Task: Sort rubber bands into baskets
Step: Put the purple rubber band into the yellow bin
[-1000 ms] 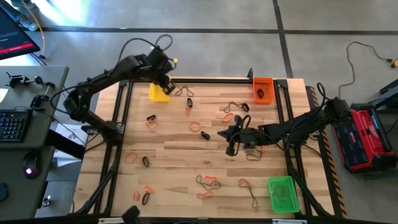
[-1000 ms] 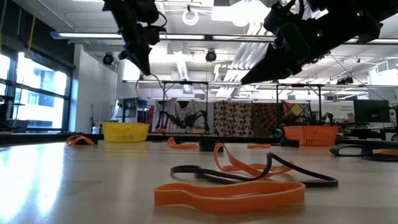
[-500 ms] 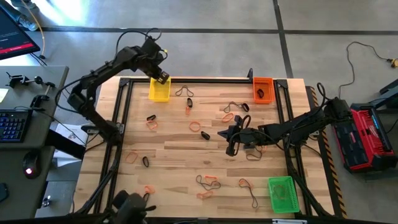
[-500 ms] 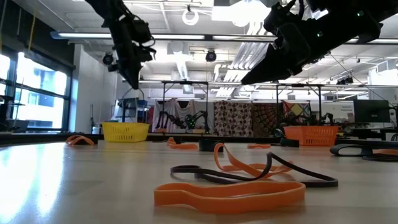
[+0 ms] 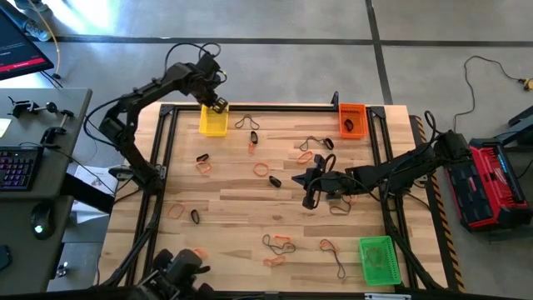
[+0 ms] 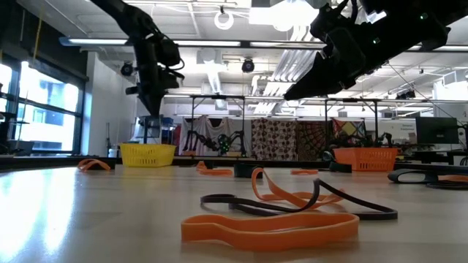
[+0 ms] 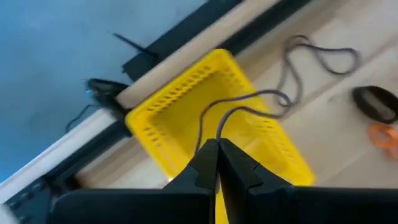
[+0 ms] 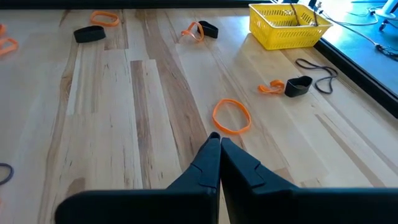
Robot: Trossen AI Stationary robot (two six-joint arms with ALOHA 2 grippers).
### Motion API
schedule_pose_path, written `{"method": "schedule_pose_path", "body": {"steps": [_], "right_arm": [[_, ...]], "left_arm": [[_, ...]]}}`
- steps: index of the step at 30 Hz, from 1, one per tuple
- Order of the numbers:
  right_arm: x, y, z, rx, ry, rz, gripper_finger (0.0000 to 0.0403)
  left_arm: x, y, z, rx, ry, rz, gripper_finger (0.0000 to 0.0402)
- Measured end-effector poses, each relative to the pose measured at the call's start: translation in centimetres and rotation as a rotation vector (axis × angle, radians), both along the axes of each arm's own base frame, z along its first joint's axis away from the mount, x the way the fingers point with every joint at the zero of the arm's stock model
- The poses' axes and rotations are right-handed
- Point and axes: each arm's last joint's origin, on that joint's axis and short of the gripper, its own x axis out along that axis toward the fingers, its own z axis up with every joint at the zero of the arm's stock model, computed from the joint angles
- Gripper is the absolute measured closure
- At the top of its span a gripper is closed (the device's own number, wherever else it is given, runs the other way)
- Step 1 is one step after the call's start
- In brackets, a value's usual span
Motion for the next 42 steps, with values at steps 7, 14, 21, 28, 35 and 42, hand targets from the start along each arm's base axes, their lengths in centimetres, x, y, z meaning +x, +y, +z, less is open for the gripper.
{"method": "schedule_pose_path", "body": {"steps": [7,14,21,28,35,42], "right_arm": [[0.0,0.0,0.0,0.000,0.000,0.000,0.0403],[0.0,0.0,0.0,0.000,0.000,0.000,0.0403],[0.0,0.0,0.0,0.002,0.000,0.000,0.0403],[0.0,0.0,0.0,0.008,-0.002,0.000,0.0403],[0.0,0.0,0.0,0.008,0.000,0.000,0.0403],[0.0,0.0,-0.1,0.008,0.005,-0.002,0.0403]], "left_arm": [[-0.8,0.2,0.0,-0.014,0.034,0.027,0.0401],[-0.6,-0.1,0.0,-0.031,0.025,0.020,0.0401],[-0.1,0.1,-1.0,-0.076,0.007,0.026,0.0401],[0.7,0.8,-3.2,-0.156,0.017,0.011,0.0401],[1.4,1.7,-6.1,-0.216,0.068,-0.005,0.0401],[1.9,2.4,-7.5,-0.214,0.072,-0.011,0.0401]]}}
